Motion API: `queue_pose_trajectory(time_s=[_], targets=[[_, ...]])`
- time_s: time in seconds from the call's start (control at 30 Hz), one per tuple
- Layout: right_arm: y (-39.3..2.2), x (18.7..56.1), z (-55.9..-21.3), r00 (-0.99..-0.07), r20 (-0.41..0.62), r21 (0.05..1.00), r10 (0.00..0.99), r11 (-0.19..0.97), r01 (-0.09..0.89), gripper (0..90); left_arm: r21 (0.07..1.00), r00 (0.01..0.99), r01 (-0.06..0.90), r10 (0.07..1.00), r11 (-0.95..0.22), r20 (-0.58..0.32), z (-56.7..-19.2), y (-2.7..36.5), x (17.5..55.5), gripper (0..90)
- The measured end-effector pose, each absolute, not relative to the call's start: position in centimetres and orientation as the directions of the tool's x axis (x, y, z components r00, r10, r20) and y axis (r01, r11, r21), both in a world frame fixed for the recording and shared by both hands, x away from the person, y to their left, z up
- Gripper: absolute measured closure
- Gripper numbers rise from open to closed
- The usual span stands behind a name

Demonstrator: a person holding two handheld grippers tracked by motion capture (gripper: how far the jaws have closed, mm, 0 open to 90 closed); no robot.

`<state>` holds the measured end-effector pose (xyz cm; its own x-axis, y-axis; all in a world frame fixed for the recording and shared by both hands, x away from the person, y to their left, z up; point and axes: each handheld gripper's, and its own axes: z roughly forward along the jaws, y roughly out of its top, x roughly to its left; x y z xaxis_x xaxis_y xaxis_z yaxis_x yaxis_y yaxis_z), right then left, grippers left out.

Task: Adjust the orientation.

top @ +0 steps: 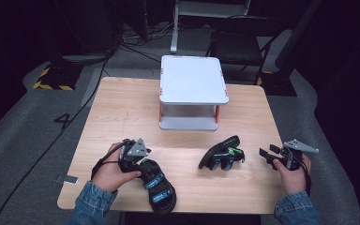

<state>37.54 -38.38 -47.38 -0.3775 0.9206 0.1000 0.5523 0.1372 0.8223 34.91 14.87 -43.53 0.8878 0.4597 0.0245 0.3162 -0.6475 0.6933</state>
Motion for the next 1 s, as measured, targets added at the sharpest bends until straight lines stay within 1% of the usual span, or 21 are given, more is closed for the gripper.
queue_pose_trajectory(time_s=[0.1, 0.23, 0.3, 0.4, 0.5, 0.6, 0.63, 0.67, 0.7, 0.77, 0.83, 0.9, 0.97, 1.0], targets=[[-38.7, 37.1, -47.4, -0.369, 0.089, 0.827, 0.925, 0.138, 0.545, 42.8, 0.709, 0.898, 0.291, 0.439, -0.643, 0.030, -43.9, 13.9, 35.5, 31.6], [-39.1, 36.6, -47.3, -0.357, 0.086, 0.832, 0.930, 0.130, 0.540, 42.8, 0.738, 0.909, 0.273, 0.416, -0.617, 0.012, -44.5, 13.5, 36.3, 31.1], [-39.2, 36.4, -47.4, -0.351, 0.098, 0.829, 0.931, 0.118, 0.546, 42.8, 0.752, 0.910, 0.276, 0.414, -0.598, -0.006, -45.0, 13.3, 36.8, 27.9], [-39.3, 36.3, -47.7, -0.350, 0.104, 0.823, 0.931, 0.117, 0.555, 42.7, 0.748, 0.909, 0.305, 0.415, -0.590, -0.044, -45.4, 13.3, 37.2, 27.2], [-39.4, 36.2, -48.0, -0.349, 0.108, 0.818, 0.931, 0.117, 0.563, 42.7, 0.743, 0.906, 0.318, 0.419, -0.589, -0.056, -45.7, 13.3, 37.5, 22.8], [-39.3, 36.2, -48.2, -0.348, 0.110, 0.813, 0.931, 0.118, 0.571, 42.7, 0.749, 0.912, 0.317, 0.405, -0.582, -0.072, -45.8, 13.1, 37.6, 23.2], [-39.2, 36.2, -48.2, -0.352, 0.108, 0.812, 0.930, 0.122, 0.571, 42.7, 0.747, 0.923, 0.320, 0.370, -0.583, -0.106, -45.8, 13.1, 37.6, 48.8], [-39.2, 36.2, -48.2, -0.352, 0.108, 0.812, 0.930, 0.122, 0.571, 42.7, 0.740, 0.925, 0.320, 0.363, -0.591, -0.111, -45.8, 13.0, 37.5, 48.8], [-39.2, 36.2, -48.2, -0.353, 0.107, 0.814, 0.930, 0.122, 0.569, 42.7, 0.728, 0.932, 0.296, 0.353, -0.618, -0.080, -45.9, 12.7, 37.4, 50.2], [-39.2, 36.0, -48.2, -0.352, 0.104, 0.813, 0.930, 0.124, 0.568, 42.7, 0.705, 0.934, 0.289, 0.353, -0.648, -0.059, -45.7, 12.7, 37.3, 64.2], [-39.2, 35.9, -48.1, -0.353, 0.104, 0.814, 0.930, 0.125, 0.568, 42.7, 0.695, 0.929, 0.308, 0.362, -0.649, -0.074, -45.3, 13.0, 37.3, 71.5], [-39.3, 35.8, -48.1, -0.345, 0.105, 0.815, 0.933, 0.119, 0.568, 42.7, 0.683, 0.923, 0.332, 0.374, -0.650, -0.093, -45.0, 13.2, 37.2, 75.3], [-39.4, 35.9, -48.1, -0.347, 0.105, 0.816, 0.932, 0.119, 0.566, 42.7, 0.705, 0.918, 0.349, 0.375, -0.618, -0.126, -44.7, 13.3, 37.1, 78.9], [-39.4, 35.9, -48.1, -0.345, 0.107, 0.816, 0.933, 0.116, 0.566, 42.7, 0.718, 0.916, 0.353, 0.376, -0.600, -0.136, -44.4, 13.3, 37.1, 79.2]])
